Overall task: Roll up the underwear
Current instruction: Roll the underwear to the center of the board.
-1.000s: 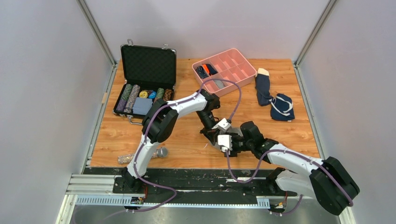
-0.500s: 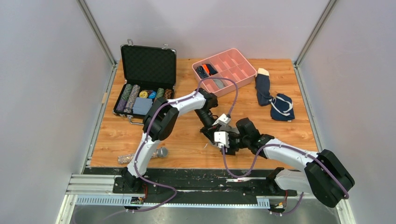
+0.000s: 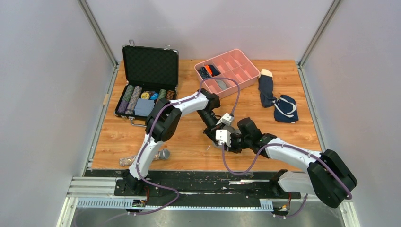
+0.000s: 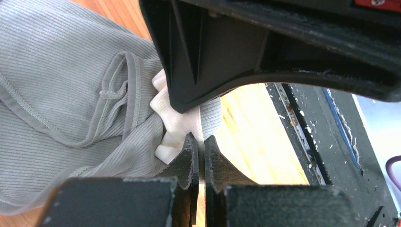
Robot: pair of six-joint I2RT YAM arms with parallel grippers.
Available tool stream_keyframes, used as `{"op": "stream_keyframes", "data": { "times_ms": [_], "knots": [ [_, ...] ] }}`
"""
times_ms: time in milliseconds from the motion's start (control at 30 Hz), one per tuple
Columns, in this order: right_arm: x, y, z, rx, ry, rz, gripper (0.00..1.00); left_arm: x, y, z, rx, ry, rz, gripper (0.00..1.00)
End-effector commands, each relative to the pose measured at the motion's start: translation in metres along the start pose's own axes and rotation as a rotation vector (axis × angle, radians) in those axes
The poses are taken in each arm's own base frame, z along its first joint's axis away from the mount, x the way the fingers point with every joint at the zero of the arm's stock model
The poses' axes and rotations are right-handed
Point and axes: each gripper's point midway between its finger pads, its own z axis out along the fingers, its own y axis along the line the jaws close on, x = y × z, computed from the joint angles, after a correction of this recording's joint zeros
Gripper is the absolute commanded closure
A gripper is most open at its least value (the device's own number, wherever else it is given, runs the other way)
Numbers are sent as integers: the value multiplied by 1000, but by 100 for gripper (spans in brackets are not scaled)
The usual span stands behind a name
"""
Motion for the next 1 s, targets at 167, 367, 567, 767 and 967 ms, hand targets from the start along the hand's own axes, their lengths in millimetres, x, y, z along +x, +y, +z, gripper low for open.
{"op": "stream_keyframes", "data": {
  "times_ms": [167, 367, 567, 767, 967],
  "knots": [
    [12, 2, -15, 49, 82, 195, 100, -25, 13, -4, -13, -124, -213, 100],
    [8, -2, -35, 59, 25, 281, 100, -49, 17, -5, 98, -284, -475, 100],
    [11, -9, -46, -12, -56, 367, 100, -37, 11, -12, 102, -284, -539, 100],
    [-2, -9, -14, -45, -99, 128, 100, -21, -6, -22, 68, -288, -551, 100],
    [11, -15, 10, -78, -4, 9, 100, -4, -44, -25, 88, -272, -571, 100]
  ]
}}
